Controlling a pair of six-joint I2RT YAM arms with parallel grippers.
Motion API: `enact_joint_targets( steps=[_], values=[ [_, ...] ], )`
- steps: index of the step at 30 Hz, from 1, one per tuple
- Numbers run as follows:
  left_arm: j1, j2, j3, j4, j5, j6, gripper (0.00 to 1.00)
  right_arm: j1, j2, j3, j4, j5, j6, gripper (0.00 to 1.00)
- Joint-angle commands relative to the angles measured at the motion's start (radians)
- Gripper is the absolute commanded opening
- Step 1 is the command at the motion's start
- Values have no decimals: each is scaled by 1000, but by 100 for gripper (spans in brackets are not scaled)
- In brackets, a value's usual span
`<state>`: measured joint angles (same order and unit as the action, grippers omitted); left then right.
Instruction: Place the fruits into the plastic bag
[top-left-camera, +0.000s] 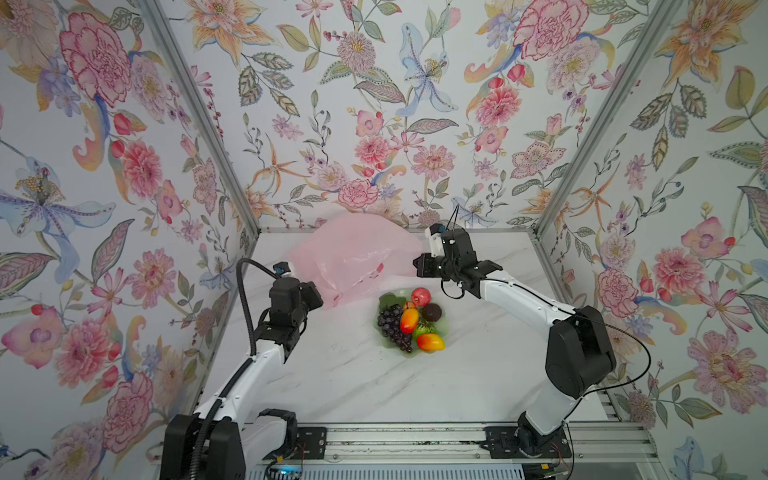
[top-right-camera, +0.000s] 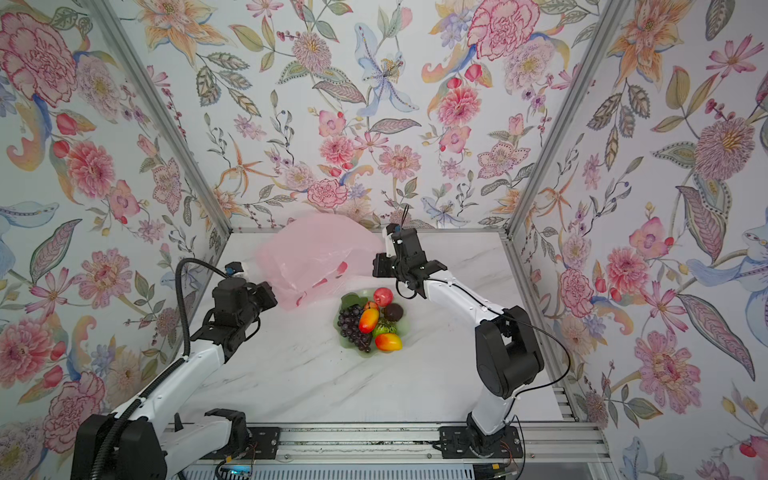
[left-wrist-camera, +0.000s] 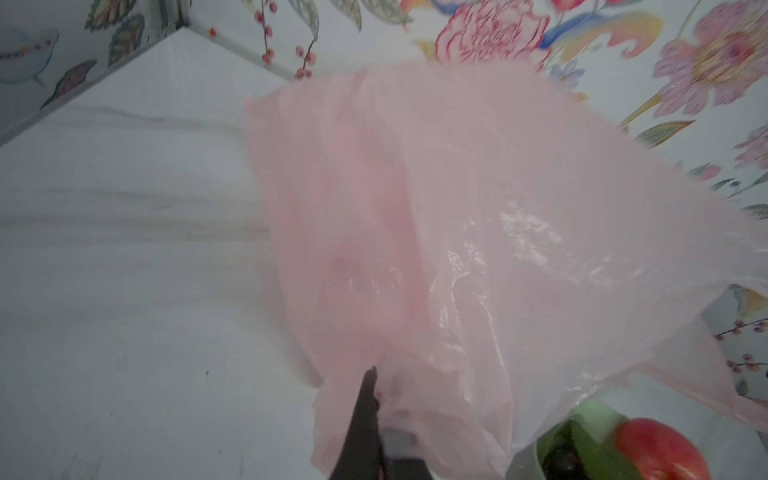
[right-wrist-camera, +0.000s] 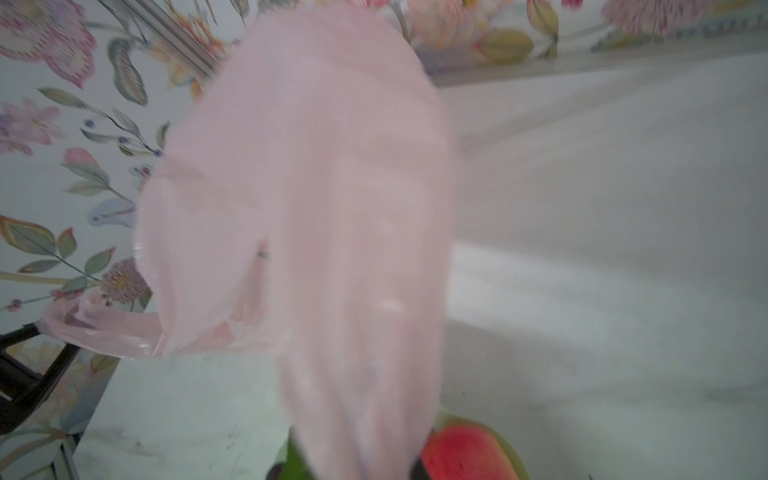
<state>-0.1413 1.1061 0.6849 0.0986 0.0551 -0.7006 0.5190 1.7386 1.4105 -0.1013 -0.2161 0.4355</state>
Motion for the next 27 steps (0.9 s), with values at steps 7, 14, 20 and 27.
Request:
enact_joint_targets(
  steps=[7, 14, 20, 27],
  values=[
    [-7, -134, -63, 1, -39, -169, 0, -61, 133, 99, 139, -190, 81, 0],
    [-21, -241, -57, -111, -91, -170, 0, -77, 156, 52, 192, -260, 143, 0],
    [-6, -198, 6, -190, -15, -112, 0, -31, 146, 116, 46, -243, 28, 0],
    [-7, -190, -24, -115, 61, -145, 0, -80, 195, 221, -135, -251, -18, 27]
  ],
)
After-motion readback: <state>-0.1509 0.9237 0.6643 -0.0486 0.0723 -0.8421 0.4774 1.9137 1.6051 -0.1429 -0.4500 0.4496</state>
